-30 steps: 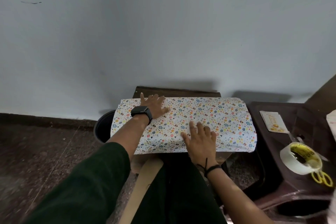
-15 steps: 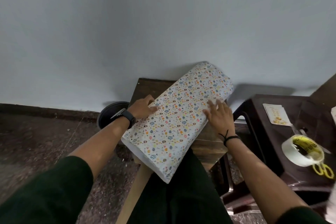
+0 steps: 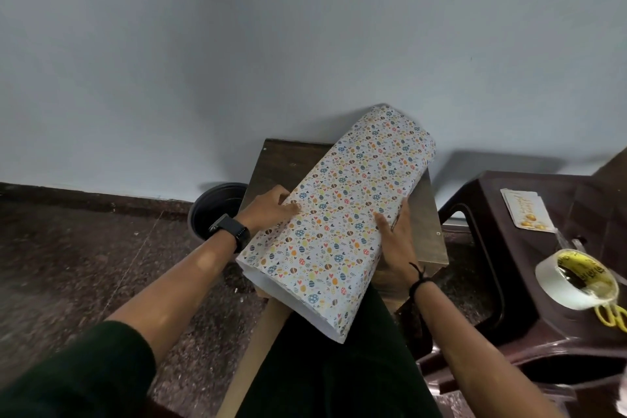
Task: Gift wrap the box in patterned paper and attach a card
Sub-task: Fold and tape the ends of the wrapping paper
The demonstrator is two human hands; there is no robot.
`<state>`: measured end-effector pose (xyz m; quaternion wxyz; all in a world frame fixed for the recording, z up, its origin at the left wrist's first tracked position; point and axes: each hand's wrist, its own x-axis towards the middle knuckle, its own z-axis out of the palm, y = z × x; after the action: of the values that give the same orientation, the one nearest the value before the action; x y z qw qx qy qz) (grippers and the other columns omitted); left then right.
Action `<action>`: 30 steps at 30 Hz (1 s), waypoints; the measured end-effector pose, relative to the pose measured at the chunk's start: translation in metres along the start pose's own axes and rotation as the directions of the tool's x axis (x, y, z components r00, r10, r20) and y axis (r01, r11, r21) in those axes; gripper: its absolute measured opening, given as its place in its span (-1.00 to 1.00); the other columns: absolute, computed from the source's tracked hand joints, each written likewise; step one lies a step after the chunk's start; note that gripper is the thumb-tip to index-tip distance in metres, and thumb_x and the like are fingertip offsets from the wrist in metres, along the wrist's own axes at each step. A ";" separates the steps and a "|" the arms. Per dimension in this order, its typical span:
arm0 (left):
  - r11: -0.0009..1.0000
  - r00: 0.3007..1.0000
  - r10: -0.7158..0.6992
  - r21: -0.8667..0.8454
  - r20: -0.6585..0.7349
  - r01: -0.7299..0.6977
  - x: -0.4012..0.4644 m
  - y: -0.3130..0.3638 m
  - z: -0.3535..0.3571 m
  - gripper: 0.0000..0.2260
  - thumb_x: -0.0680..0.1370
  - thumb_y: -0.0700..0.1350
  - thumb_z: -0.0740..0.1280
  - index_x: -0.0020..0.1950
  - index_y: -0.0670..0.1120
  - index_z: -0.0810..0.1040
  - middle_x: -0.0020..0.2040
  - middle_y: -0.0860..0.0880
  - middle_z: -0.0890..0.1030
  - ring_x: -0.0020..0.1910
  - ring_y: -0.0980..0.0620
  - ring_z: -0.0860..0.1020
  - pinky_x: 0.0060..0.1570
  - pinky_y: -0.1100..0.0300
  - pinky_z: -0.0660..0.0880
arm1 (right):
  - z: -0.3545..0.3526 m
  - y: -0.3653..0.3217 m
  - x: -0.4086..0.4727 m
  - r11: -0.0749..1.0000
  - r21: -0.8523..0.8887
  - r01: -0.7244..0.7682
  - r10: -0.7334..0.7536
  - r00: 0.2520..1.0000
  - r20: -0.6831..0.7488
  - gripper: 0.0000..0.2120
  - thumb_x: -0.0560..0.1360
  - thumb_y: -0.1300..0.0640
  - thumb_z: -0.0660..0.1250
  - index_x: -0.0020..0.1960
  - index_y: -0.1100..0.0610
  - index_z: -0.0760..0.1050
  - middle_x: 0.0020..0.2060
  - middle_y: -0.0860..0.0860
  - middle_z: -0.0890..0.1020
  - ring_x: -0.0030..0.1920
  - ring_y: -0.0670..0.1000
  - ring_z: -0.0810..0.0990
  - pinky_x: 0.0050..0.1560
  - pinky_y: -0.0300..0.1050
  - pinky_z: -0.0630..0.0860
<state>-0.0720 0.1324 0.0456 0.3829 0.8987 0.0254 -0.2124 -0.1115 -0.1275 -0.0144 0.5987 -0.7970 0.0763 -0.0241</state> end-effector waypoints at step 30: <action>0.775 0.977 -0.118 -0.632 -0.180 -0.023 -0.086 -0.033 0.082 -0.73 0.63 -0.26 0.11 0.19 -0.05 0.53 -0.01 0.05 0.59 -0.10 0.24 0.56 -0.22 0.46 0.48 | -0.035 -0.004 -0.040 0.968 0.131 -0.215 0.188 0.963 0.194 -0.55 0.64 -0.11 -0.04 0.27 0.15 0.43 0.12 0.11 0.63 0.08 0.16 0.63 0.13 0.18 0.54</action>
<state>-0.1866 0.1087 0.0074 0.6512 0.7347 0.1581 -0.1055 -0.1555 -0.1541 0.0014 0.6610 -0.7364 0.1007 0.1033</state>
